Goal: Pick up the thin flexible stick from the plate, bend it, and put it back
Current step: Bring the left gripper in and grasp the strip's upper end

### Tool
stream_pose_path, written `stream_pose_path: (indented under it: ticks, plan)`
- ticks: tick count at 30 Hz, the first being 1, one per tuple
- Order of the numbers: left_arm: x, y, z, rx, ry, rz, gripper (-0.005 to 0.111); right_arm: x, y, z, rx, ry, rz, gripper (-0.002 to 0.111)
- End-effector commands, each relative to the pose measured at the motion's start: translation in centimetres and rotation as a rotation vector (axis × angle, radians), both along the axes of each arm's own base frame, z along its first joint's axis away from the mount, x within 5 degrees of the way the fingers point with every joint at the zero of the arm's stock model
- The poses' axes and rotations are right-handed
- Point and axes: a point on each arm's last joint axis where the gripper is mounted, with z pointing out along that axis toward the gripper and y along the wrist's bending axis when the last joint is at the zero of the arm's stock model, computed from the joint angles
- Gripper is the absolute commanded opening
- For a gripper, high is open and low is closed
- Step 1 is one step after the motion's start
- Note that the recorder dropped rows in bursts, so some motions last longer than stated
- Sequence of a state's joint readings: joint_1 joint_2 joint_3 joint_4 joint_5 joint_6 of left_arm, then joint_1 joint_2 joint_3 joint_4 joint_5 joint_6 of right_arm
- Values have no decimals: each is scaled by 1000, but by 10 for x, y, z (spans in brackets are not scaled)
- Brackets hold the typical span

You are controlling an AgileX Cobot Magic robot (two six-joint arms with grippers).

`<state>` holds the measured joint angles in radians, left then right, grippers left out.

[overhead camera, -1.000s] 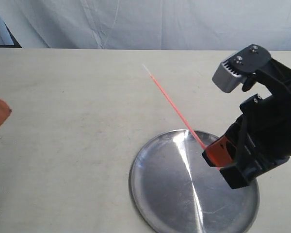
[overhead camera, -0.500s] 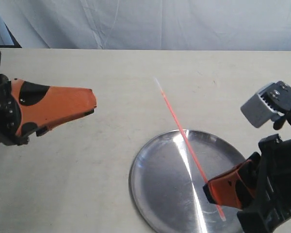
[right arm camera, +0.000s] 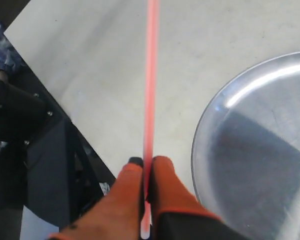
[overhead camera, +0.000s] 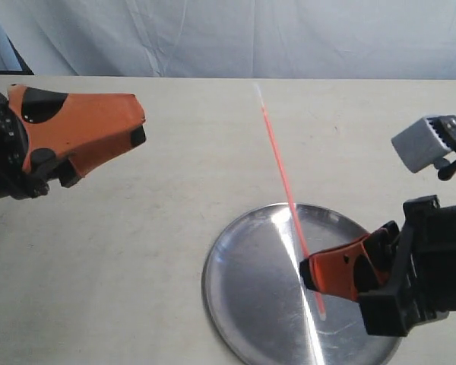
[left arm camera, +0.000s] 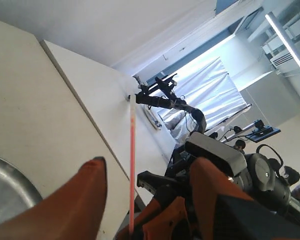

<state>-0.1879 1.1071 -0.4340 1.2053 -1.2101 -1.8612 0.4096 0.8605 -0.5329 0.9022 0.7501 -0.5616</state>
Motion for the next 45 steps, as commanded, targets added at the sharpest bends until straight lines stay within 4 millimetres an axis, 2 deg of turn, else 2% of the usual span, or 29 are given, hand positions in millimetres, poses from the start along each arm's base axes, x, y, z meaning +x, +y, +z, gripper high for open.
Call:
stream_pose_path:
  ticks: [1,3,5,7,8,11,15,19,20,21,24,25,33,35,36,41,42,45]
  plan:
    - [1,0,3,-34,27,-2,50,2,1,4,41,-37,-29,-1]
    - [3,0,7,-92,47,23,50,3,2,7,71,-50,-23,-1]
    - [8,-9,11,-43,36,20,50,2,5,10,114,-62,-12,-1]
    - [11,-30,16,27,13,-54,50,3,6,12,130,-69,-7,-1]
    - [11,-46,18,37,13,-107,50,2,6,12,130,-66,-3,-1]
    - [18,-76,15,99,5,-173,50,0,7,11,126,-63,32,-1]
    - [27,-97,4,121,43,-223,50,-3,8,10,125,-47,69,-1]
    - [37,-101,7,103,59,-190,50,-6,9,10,126,-34,97,-1]
    - [38,-102,7,93,64,-183,46,-6,9,10,126,-33,99,-1]
    - [39,-102,9,84,61,-185,41,-6,9,10,126,-33,99,-1]
    - [37,-103,12,83,-8,-208,8,-5,9,10,127,-38,89,-1]
    - [36,-103,13,82,-51,-217,0,-4,9,10,131,-40,83,-1]
    - [35,-103,14,81,-89,-230,0,4,7,14,159,-77,-8,0]
    - [33,-105,14,83,-92,-233,0,7,6,14,156,-95,-38,7]
    - [32,-107,14,82,-104,-235,0,8,5,14,155,-105,-53,14]
    - [21,-119,17,53,-154,-248,0,13,6,11,141,-99,-71,64]
    - [19,-122,17,52,-145,-242,0,14,6,9,135,-87,-65,67]
    - [16,-126,17,53,-163,-234,0,16,11,0,106,-25,-20,64]
